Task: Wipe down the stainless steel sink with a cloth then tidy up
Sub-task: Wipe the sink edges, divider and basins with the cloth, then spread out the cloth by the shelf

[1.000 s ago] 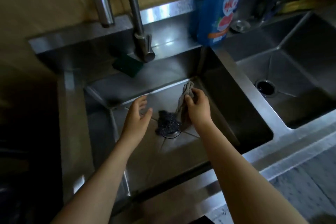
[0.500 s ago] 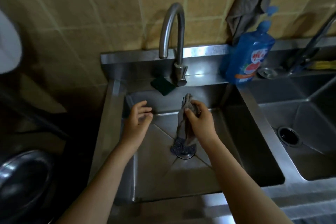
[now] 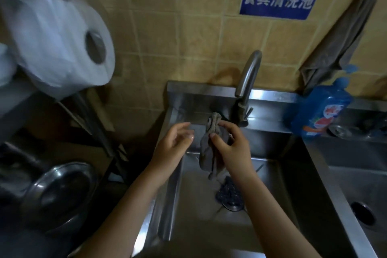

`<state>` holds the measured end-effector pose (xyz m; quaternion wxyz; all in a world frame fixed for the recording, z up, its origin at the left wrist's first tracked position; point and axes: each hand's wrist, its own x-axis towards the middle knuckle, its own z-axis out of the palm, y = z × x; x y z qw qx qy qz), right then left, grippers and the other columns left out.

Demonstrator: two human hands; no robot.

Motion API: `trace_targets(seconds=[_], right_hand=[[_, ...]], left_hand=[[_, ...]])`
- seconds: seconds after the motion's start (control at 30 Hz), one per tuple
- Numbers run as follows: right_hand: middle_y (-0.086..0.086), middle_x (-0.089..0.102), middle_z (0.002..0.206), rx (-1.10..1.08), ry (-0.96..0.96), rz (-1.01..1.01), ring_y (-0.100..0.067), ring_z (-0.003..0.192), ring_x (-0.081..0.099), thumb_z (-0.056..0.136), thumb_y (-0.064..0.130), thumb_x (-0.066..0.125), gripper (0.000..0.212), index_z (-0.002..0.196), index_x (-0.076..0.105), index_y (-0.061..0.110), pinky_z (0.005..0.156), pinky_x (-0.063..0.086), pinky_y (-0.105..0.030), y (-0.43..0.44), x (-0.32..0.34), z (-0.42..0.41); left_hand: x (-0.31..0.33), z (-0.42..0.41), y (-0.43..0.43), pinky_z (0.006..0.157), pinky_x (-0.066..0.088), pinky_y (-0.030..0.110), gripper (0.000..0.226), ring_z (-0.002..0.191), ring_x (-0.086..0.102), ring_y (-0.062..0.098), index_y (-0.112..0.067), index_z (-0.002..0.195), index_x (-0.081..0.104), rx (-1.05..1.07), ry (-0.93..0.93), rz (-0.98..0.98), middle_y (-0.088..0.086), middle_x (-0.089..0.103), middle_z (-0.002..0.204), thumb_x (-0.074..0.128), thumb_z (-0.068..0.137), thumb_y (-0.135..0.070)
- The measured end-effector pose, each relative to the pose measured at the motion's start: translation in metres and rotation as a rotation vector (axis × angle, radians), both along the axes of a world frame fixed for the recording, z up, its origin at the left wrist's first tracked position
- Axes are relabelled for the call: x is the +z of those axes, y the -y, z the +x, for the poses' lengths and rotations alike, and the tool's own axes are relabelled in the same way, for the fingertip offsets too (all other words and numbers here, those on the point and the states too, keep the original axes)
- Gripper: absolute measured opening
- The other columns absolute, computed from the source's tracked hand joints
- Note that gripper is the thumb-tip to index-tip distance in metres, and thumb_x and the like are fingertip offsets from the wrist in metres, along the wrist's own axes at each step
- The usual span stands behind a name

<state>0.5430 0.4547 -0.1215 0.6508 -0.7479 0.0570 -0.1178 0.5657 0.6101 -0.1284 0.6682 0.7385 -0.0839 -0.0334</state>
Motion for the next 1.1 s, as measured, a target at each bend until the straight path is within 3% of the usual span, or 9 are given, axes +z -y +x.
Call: trace_targets(seconds=[0.2,0.37,0.5,0.57,0.63,0.73,0.87,1.0,1.1], right_hand=[[0.005,0.063,0.106,0.126,0.103,-0.038,-0.013,0.101,0.062,0.083,0.010,0.067,0.032,0.098,0.056,0.036,0.090,0.053,-0.040,-0.033,0.023,-0.006],[0.013,0.061,0.105,0.284,0.135,-0.033,-0.005,0.102,0.060,0.083,0.009,0.066,0.029,0.106,0.057,0.025,0.092,0.052,-0.037,-0.043,0.034,-0.015],[0.016,0.061,0.106,0.401,0.182,-0.056,-0.003,0.103,0.060,0.082,0.009,0.067,0.032,0.102,0.057,0.032,0.094,0.050,-0.033,-0.045,0.037,-0.019],[0.020,0.060,0.108,0.466,0.195,-0.063,-0.005,0.107,0.058,0.083,0.013,0.067,0.030,0.104,0.058,0.032,0.094,0.050,-0.033,-0.046,0.037,-0.022],[0.019,0.059,0.108,0.537,0.179,-0.019,-0.002,0.105,0.058,0.083,0.014,0.067,0.029,0.107,0.059,0.028,0.090,0.050,-0.028,-0.051,0.038,-0.023],[0.017,0.060,0.097,0.626,0.188,0.039,0.013,0.086,0.059,0.083,0.007,0.066,0.028,0.105,0.058,0.023,0.073,0.046,-0.006,-0.071,0.046,-0.029],[0.017,0.060,0.097,0.741,0.197,0.114,0.018,0.082,0.057,0.083,0.005,0.065,0.028,0.105,0.058,0.021,0.070,0.042,-0.001,-0.107,0.055,-0.039],[0.013,0.060,0.100,0.837,0.207,0.104,0.005,0.091,0.058,0.083,0.009,0.066,0.028,0.106,0.057,0.024,0.074,0.044,-0.002,-0.146,0.068,-0.045],[0.004,0.062,0.105,0.861,0.220,0.121,-0.008,0.098,0.059,0.082,0.007,0.067,0.029,0.103,0.057,0.025,0.085,0.046,-0.017,-0.180,0.078,-0.048]], left_hand=[[0.026,-0.022,-0.026,0.087,0.046,0.023,0.023,0.103,0.058,0.010,-0.035,0.103,0.050,0.098,0.063,-0.059,-0.003,0.061,0.107,0.055,0.090,-0.017],[0.038,-0.051,-0.040,0.091,0.045,0.023,0.022,0.108,0.057,0.008,-0.032,0.109,0.050,0.221,0.091,-0.047,-0.006,0.061,0.110,0.054,0.091,-0.020],[0.047,-0.085,-0.038,0.080,0.044,0.007,0.024,0.103,0.055,-0.001,-0.026,0.114,0.051,0.372,0.092,-0.055,-0.004,0.060,0.112,0.052,0.091,-0.017],[0.047,-0.103,-0.039,0.083,0.044,0.009,0.025,0.104,0.055,0.000,-0.026,0.113,0.053,0.450,0.085,-0.060,-0.001,0.060,0.115,0.052,0.091,-0.015],[0.047,-0.120,-0.043,0.088,0.045,0.018,0.022,0.105,0.057,0.005,-0.028,0.109,0.054,0.516,0.081,-0.064,0.001,0.061,0.115,0.053,0.091,-0.016],[0.052,-0.143,-0.054,0.090,0.046,0.024,0.019,0.104,0.059,0.008,-0.031,0.105,0.054,0.613,0.084,-0.031,-0.005,0.063,0.109,0.054,0.090,-0.019],[0.068,-0.172,-0.075,0.089,0.044,0.025,0.022,0.101,0.061,0.014,-0.028,0.102,0.054,0.763,0.122,-0.046,-0.003,0.064,0.104,0.049,0.091,-0.009],[0.079,-0.194,-0.102,0.086,0.044,0.024,0.021,0.104,0.060,0.019,-0.026,0.101,0.055,0.878,0.152,-0.036,0.000,0.064,0.105,0.050,0.091,-0.008],[0.084,-0.205,-0.126,0.079,0.045,0.019,0.023,0.103,0.060,0.016,-0.029,0.101,0.054,0.937,0.150,-0.035,-0.005,0.064,0.105,0.049,0.091,-0.008]])
